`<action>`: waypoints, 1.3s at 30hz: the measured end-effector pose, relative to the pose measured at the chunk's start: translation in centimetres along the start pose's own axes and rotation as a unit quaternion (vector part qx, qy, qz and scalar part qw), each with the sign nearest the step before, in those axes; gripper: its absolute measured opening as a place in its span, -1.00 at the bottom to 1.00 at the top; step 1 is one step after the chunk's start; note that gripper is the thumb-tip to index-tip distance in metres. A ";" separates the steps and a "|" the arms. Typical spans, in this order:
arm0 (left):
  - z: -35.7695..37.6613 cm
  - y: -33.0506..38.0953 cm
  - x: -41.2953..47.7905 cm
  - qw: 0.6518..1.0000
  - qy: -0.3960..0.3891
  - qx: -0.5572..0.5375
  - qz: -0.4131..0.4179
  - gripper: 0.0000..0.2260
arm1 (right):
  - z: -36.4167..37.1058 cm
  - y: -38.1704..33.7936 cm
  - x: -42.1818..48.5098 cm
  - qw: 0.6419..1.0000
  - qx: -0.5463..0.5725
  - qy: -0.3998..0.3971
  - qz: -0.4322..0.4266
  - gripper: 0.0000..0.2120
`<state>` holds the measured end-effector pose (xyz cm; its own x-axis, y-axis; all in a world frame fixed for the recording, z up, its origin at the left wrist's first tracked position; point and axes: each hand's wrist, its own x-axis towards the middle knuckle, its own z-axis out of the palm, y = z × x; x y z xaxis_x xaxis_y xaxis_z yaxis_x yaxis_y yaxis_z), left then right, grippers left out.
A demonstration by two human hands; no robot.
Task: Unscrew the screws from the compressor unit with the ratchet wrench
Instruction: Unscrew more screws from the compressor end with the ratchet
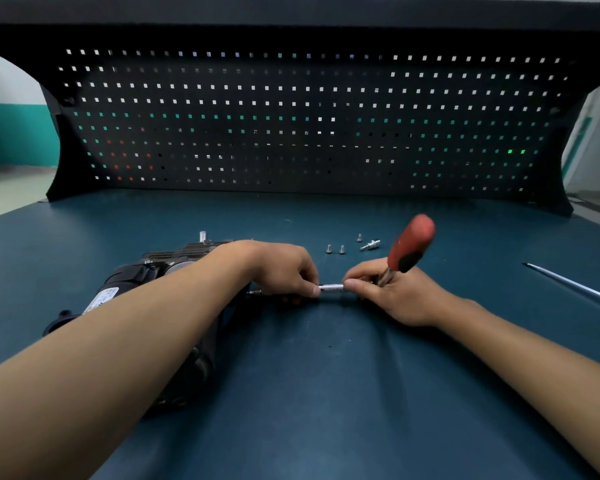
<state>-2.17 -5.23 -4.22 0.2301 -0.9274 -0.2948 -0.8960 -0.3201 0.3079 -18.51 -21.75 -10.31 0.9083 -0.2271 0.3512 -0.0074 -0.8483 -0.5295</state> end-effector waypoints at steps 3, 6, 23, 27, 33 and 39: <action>0.0 -0.2 0.0 1.000 0.004 -0.008 0.007 -0.81 | -0.1 0.0 0.0 0.996 -0.080 0.006 -0.043 -0.73; 0.0 -0.3 0.1 1.000 0.013 -0.018 0.012 -0.81 | -0.3 0.1 0.0 0.974 -0.165 0.070 -0.139 -0.75; -0.1 -0.2 0.0 0.999 0.038 0.026 0.015 -0.90 | -0.5 -1.4 0.2 0.995 0.052 -0.056 0.067 -0.48; -0.2 -0.3 -0.1 0.999 0.037 0.016 0.012 -0.89 | -0.7 -2.4 0.8 0.973 0.129 -0.041 0.187 -0.42; -0.3 -0.2 -0.1 1.000 0.022 0.006 0.014 -0.93 | -1.1 -3.1 1.1 0.902 0.249 -0.084 0.342 -0.33; -0.4 -0.1 -0.1 0.999 0.027 0.005 0.016 -0.91 | -1.5 -3.2 1.3 0.863 0.309 -0.126 0.380 -0.37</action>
<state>-1.93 -5.12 -3.89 0.2207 -0.9465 -0.2354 -0.9067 -0.2880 0.3080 -17.98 -20.04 -6.99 0.8021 -0.4281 -0.4164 -0.4870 -0.0655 -0.8709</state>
